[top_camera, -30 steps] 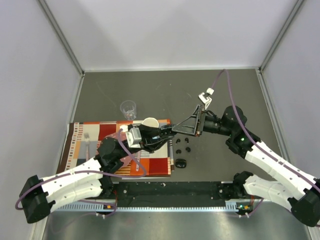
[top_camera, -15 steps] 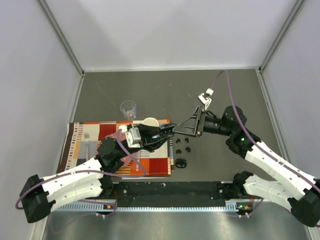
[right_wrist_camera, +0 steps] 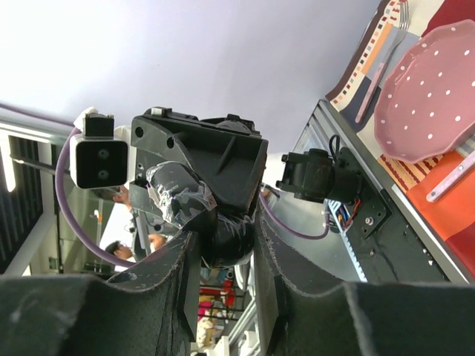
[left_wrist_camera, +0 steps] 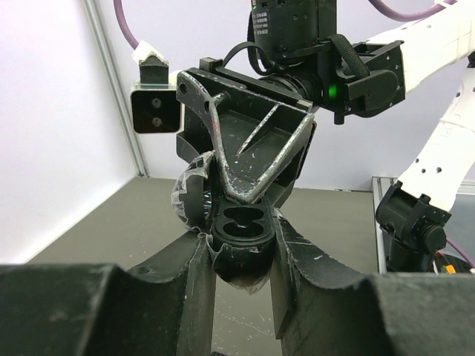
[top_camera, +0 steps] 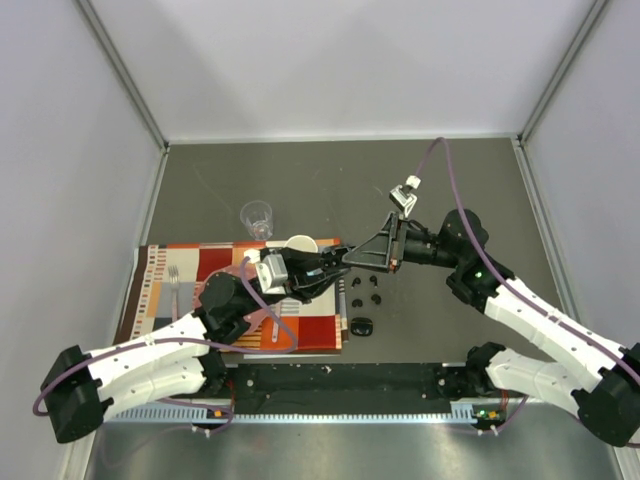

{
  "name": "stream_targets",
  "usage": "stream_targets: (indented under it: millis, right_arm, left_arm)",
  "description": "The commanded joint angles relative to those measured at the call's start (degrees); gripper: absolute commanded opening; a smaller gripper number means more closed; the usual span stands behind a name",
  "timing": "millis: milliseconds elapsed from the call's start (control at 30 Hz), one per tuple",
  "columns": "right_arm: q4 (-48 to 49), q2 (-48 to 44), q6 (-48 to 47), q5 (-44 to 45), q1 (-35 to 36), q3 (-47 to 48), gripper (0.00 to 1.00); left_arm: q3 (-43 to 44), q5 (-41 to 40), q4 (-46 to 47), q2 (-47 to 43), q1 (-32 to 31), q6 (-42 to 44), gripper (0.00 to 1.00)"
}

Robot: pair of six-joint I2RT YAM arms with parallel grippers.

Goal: Insert the wireless bluetooth earbuds into the charging case
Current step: Open the charging case.

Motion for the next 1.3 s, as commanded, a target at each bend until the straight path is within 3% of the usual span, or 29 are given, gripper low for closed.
stream_targets:
  millis: [0,67,200,833,1200,1267]
  right_arm:
    - [2.9,-1.36,1.02,-0.32,0.46,-0.18,0.0]
    - [2.81,-1.62,1.02,0.38,0.46,-0.27,0.0]
    - [3.95,-1.89,0.93,1.18,0.46,-0.62,0.0]
    - [3.78,-2.77,0.67,3.46,0.37,-1.23,0.0]
    - [3.78,-2.42,0.85,4.08,0.37,-1.32,0.0]
    - [3.69,-2.16,0.67,4.08,0.46,-1.41,0.0]
  left_arm:
    - [1.77,-0.33,1.8,0.0,-0.39,0.2,0.15]
    - [1.94,-0.76,1.8,0.09,-0.39,-0.41,0.24]
    - [2.3,-1.91,1.02,0.01,-0.47,-2.34,0.31]
    - [2.12,-2.35,0.31,-0.08,-0.39,-4.1,0.47]
    - [1.68,-2.87,-0.31,-0.61,-0.39,-3.58,0.48]
    - [1.68,-2.62,-0.22,-0.7,-0.39,-3.05,0.35]
